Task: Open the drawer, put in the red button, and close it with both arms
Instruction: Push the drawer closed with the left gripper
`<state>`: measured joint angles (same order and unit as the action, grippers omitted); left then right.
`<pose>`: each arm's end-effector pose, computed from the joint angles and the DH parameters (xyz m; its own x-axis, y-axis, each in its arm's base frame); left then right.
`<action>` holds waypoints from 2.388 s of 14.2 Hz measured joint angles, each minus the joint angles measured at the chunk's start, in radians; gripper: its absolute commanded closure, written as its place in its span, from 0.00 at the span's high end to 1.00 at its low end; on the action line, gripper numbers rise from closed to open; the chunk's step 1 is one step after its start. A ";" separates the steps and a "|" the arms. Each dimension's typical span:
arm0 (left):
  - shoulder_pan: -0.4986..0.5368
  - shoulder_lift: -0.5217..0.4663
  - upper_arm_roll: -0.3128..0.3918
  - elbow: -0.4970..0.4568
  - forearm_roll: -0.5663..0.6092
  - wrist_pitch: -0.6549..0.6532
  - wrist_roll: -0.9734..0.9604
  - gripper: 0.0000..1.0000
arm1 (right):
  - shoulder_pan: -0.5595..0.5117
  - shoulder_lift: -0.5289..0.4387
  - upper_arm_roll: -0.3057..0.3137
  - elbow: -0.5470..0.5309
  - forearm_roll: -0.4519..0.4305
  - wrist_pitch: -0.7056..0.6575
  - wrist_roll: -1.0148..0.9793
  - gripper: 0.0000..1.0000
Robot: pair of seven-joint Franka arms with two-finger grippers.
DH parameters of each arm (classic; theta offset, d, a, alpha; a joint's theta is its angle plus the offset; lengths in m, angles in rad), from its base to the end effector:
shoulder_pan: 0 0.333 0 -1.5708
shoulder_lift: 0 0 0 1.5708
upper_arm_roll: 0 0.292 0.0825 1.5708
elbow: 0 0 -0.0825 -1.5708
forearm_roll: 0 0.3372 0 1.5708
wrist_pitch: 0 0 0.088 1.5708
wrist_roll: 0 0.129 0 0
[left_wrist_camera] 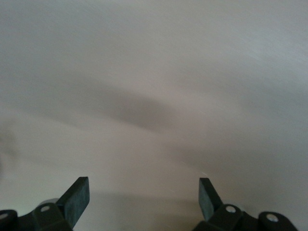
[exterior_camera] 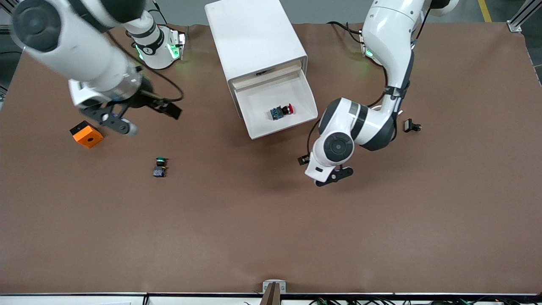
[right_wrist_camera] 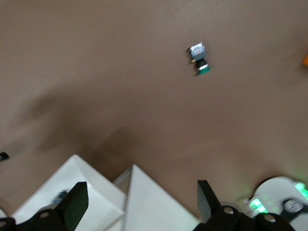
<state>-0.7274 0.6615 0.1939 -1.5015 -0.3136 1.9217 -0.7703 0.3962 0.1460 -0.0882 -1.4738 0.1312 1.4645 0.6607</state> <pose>0.5174 -0.3566 0.2533 0.9025 0.3399 -0.2646 0.3371 -0.9397 -0.0573 0.5004 0.1813 0.5359 0.9219 -0.3355 -0.1935 -0.3418 -0.9398 0.0010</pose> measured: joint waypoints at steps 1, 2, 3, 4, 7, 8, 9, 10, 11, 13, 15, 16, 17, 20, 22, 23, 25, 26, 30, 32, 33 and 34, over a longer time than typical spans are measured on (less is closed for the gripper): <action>-0.012 0.000 -0.005 -0.001 -0.012 0.006 -0.006 1.00 | -0.044 -0.010 -0.001 -0.025 -0.018 0.004 -0.115 1.00; -0.027 0.000 -0.009 -0.001 -0.017 0.008 -0.018 1.00 | -0.083 -0.016 -0.002 -0.040 -0.032 0.008 -0.201 1.00; -0.045 0.000 -0.011 -0.002 -0.019 0.009 -0.029 1.00 | -0.118 -0.020 -0.002 -0.047 -0.044 0.011 -0.272 1.00; -0.068 0.000 -0.012 -0.002 -0.020 0.009 -0.046 1.00 | -0.151 -0.027 -0.002 -0.053 -0.054 0.012 -0.337 1.00; -0.135 -0.003 -0.013 -0.002 -0.020 0.013 -0.103 1.00 | -0.230 -0.061 -0.003 -0.096 -0.063 0.025 -0.497 1.00; -0.149 -0.008 -0.013 -0.005 -0.020 0.013 -0.113 1.00 | -0.242 -0.080 -0.002 -0.131 -0.071 0.058 -0.518 1.00; -0.162 -0.017 -0.013 -0.016 -0.020 0.013 -0.115 1.00 | -0.246 -0.105 -0.002 -0.177 -0.085 0.100 -0.526 1.00; -0.175 -0.031 -0.014 -0.036 -0.020 0.014 -0.116 1.00 | -0.246 -0.136 0.000 -0.229 -0.100 0.140 -0.530 1.00; -0.191 -0.046 -0.014 -0.060 -0.021 0.015 -0.116 1.00 | -0.246 -0.167 0.003 -0.277 -0.109 0.166 -0.531 1.00; -0.224 -0.079 -0.019 -0.110 -0.022 0.034 -0.130 1.00 | -0.246 -0.223 0.007 -0.348 -0.115 0.189 -0.542 1.00; -0.239 -0.101 -0.042 -0.143 -0.041 0.051 -0.160 1.00 | -0.248 -0.260 0.006 -0.377 -0.118 0.196 -0.565 1.00; -0.243 -0.107 -0.054 -0.152 -0.057 0.056 -0.171 1.00 | -0.252 -0.272 0.006 -0.380 -0.119 0.198 -0.584 1.00; -0.245 -0.110 -0.065 -0.157 -0.069 0.058 -0.182 1.00 | -0.261 -0.279 0.006 -0.379 -0.120 0.204 -0.611 1.00; -0.246 -0.110 -0.108 -0.162 -0.073 0.059 -0.252 1.00 | -0.301 -0.285 0.005 -0.356 -0.120 0.211 -0.693 1.00; -0.251 -0.110 -0.132 -0.165 -0.073 0.059 -0.274 1.00 | -0.321 -0.286 0.004 -0.330 -0.120 0.211 -0.709 1.00; -0.253 -0.110 -0.137 -0.166 -0.073 0.059 -0.281 1.00 | -0.330 -0.286 0.004 -0.316 -0.120 0.211 -0.710 1.00; -0.254 -0.110 -0.151 -0.168 -0.073 0.059 -0.289 1.00 | -0.352 -0.286 0.004 -0.287 -0.120 0.204 -0.711 1.00; -0.254 -0.110 -0.156 -0.168 -0.073 0.060 -0.292 1.00 | -0.361 -0.286 0.004 -0.273 -0.120 0.202 -0.712 1.00; -0.246 -0.112 -0.157 -0.168 -0.073 0.068 -0.293 1.00 | -0.374 -0.283 0.004 -0.228 -0.120 0.201 -0.713 1.00; -0.218 -0.115 -0.133 -0.159 -0.069 0.082 -0.293 1.00 | -0.374 -0.275 0.008 -0.213 -0.120 0.201 -0.713 1.00; -0.186 -0.118 -0.116 -0.146 -0.055 0.086 -0.290 1.00 | -0.377 -0.269 0.010 -0.208 -0.120 0.201 -0.713 1.00; -0.139 -0.126 -0.106 -0.129 -0.029 0.087 -0.284 1.00 | -0.388 -0.263 0.013 -0.205 -0.119 0.201 -0.712 1.00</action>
<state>-0.8666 0.5352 0.0881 -1.6306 -0.3427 2.0082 -1.0544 0.0079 -0.1166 -0.0756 -1.6790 0.0118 1.6652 -0.0516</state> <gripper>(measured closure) 0.000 0.000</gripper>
